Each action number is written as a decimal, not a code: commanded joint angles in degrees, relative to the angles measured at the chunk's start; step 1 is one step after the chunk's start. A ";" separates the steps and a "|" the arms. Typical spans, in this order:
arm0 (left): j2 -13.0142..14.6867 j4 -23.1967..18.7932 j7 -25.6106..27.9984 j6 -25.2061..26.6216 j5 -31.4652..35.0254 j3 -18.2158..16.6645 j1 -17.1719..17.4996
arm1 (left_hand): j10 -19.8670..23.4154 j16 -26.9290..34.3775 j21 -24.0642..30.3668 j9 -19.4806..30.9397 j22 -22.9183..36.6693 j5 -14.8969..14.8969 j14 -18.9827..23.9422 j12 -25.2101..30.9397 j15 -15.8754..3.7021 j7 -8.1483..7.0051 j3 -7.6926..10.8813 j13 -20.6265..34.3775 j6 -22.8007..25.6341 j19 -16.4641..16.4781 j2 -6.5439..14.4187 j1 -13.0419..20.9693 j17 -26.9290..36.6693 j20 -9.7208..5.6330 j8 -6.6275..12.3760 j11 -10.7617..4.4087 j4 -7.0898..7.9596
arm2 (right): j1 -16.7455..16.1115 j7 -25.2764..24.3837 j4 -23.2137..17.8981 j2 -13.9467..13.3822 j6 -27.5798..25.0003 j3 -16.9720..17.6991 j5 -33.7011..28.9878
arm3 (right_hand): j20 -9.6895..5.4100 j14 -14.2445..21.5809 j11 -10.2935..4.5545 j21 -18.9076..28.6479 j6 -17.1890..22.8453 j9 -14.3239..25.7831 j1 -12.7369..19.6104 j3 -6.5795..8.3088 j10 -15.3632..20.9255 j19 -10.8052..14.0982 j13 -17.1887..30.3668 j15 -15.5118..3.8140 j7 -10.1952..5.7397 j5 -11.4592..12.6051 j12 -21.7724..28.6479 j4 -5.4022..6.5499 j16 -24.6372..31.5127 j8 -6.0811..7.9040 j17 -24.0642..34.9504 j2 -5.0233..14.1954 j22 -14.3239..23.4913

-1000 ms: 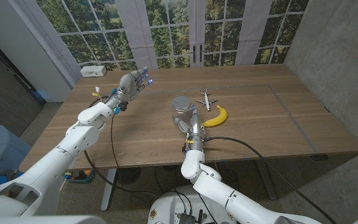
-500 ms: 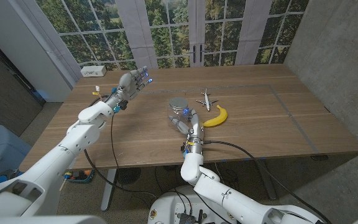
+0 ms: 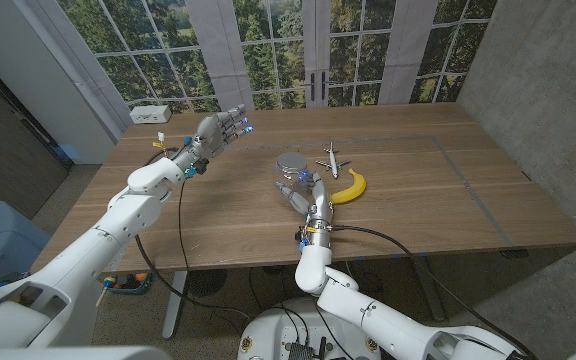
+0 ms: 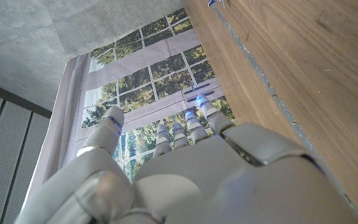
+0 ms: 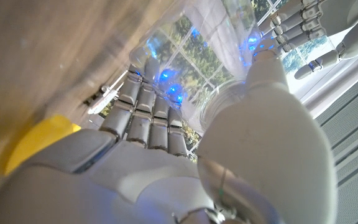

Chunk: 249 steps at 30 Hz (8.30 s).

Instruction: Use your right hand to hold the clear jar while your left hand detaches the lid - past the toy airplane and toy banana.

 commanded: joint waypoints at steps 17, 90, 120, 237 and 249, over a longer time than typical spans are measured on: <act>11.16 -11.76 3.20 0.90 17.38 3.05 -2.23 | 6.04 1.15 2.12 0.79 0.87 0.04 8.20 1.20 -3.38 -5.20 -0.78 1.23 7.19 9.09 -5.71 10.20 0.99 2.81 1.90 -1.36 -0.81 | -2.05 6.00 -17.17 -9.55 -18.90 1.60 -7.94 | -5.80 19.38 -17.65 2.20 26.24 -2.83 9.07 5.86 20.63 2.11 6.14 -21.25 -14.08 0.81 4.14 0.70 1.63 2.40 31.18 7.28 -0.74; 11.82 -16.51 -8.24 2.74 28.92 10.80 -11.47 | 1.41 -0.88 -0.26 0.96 0.26 6.37 3.48 -0.55 1.39 -6.73 -6.70 0.88 2.55 14.50 -10.89 31.63 0.46 3.62 -0.14 -0.69 0.58 | 1.78 6.90 -24.84 -17.89 -31.73 -3.42 -23.91 | -8.49 21.17 -19.50 7.54 30.44 -3.99 7.00 6.67 24.74 -3.92 7.62 -21.42 -16.58 5.96 -0.85 2.09 -2.00 -1.04 39.90 4.34 -5.72; 10.33 -17.75 -5.49 5.87 30.38 11.58 -10.63 | 23.02 5.40 9.18 1.68 1.56 0.25 30.44 5.53 -10.94 -0.35 -14.12 1.48 18.80 41.24 -3.12 50.10 1.14 -10.15 2.20 -2.00 1.38 | 1.39 3.94 -23.90 -17.46 -28.01 -2.50 -23.80 | -8.35 21.98 -19.65 9.33 31.18 -3.98 6.74 7.11 25.87 -5.02 8.03 -21.41 -16.32 7.10 -2.51 2.04 -2.67 -2.23 40.00 3.76 -7.20; 2.84 -9.24 -16.49 42.62 -2.93 13.86 -17.08 | 73.74 8.25 29.03 17.50 4.74 0.31 74.05 10.87 -11.31 17.38 -3.37 0.34 53.91 59.49 7.57 34.06 1.06 -12.81 15.51 1.79 14.56 | -0.47 -1.27 -10.08 -9.17 -4.28 13.95 -43.93 | -10.02 22.64 -20.72 14.26 32.73 -3.51 5.02 9.26 27.78 -9.34 10.95 -21.54 -17.86 8.43 -7.49 2.12 -4.67 -5.17 40.13 2.22 -8.74; 4.55 -9.62 -22.04 51.22 -0.89 19.67 -24.23 | 78.26 12.28 31.57 16.81 4.84 1.13 75.24 9.57 -10.28 17.46 -2.44 0.38 58.60 60.74 6.92 25.49 1.50 -11.62 15.61 3.90 20.61 | -0.71 -1.27 -10.22 -10.00 -3.81 14.41 -46.05 | -10.60 22.20 -21.04 14.57 32.94 -3.35 4.87 9.28 27.59 -10.30 11.33 -21.57 -18.54 8.51 -8.08 2.28 -5.01 -5.08 40.13 2.50 -8.74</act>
